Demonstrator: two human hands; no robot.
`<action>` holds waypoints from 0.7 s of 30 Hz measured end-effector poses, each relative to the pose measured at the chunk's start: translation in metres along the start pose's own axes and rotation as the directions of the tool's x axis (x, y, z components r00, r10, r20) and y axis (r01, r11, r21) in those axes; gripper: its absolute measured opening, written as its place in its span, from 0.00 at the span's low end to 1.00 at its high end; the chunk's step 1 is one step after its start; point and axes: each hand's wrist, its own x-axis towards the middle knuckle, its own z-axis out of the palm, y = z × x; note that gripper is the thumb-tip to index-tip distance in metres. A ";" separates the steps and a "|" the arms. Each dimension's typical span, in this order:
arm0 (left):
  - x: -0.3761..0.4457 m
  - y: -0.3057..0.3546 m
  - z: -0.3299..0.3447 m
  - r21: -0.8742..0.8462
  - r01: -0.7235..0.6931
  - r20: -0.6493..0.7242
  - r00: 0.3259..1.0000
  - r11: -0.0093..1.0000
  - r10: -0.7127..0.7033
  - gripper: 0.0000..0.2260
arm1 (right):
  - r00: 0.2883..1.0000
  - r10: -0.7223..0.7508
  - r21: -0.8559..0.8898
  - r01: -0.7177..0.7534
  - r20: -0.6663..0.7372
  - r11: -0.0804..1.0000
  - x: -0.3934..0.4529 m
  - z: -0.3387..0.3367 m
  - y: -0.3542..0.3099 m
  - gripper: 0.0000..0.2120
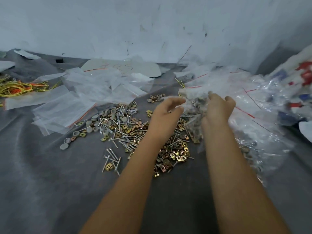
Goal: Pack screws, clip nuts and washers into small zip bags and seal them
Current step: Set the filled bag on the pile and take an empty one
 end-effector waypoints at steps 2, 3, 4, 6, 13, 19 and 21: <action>-0.005 -0.006 -0.001 0.003 0.022 -0.024 0.999 1.000 -0.022 0.09 | 1.000 -0.025 -0.020 0.025 -0.016 0.999 -0.016 0.004 0.015 0.22; -0.007 -0.008 -0.004 0.000 0.029 -0.043 0.999 1.000 -0.029 0.09 | 0.999 -0.046 -0.021 0.047 0.018 0.999 -0.026 0.008 0.022 0.18; -0.008 -0.009 -0.009 0.006 0.031 -0.065 0.997 0.999 -0.031 0.10 | 0.994 -0.077 -0.041 0.080 0.076 0.996 -0.037 0.012 0.030 0.15; -0.011 -0.009 -0.022 0.024 0.029 -0.114 0.993 0.999 -0.027 0.10 | 0.961 -0.135 -0.109 0.165 0.243 0.980 -0.062 0.024 0.044 0.12; -0.023 -0.020 -0.107 0.264 0.097 -0.455 0.890 0.960 0.035 0.11 | 0.641 -0.164 -0.266 0.519 0.750 0.812 -0.118 0.058 0.081 0.09; -0.013 -0.035 -0.177 0.774 0.417 -0.475 0.880 0.475 0.001 0.18 | 0.456 -0.160 -0.280 0.748 0.875 0.602 -0.129 0.057 0.095 0.09; -0.015 -0.037 -0.184 0.746 0.513 -0.500 0.853 0.425 -0.152 0.22 | 0.407 -0.148 -0.270 0.794 0.901 0.544 -0.128 0.056 0.096 0.09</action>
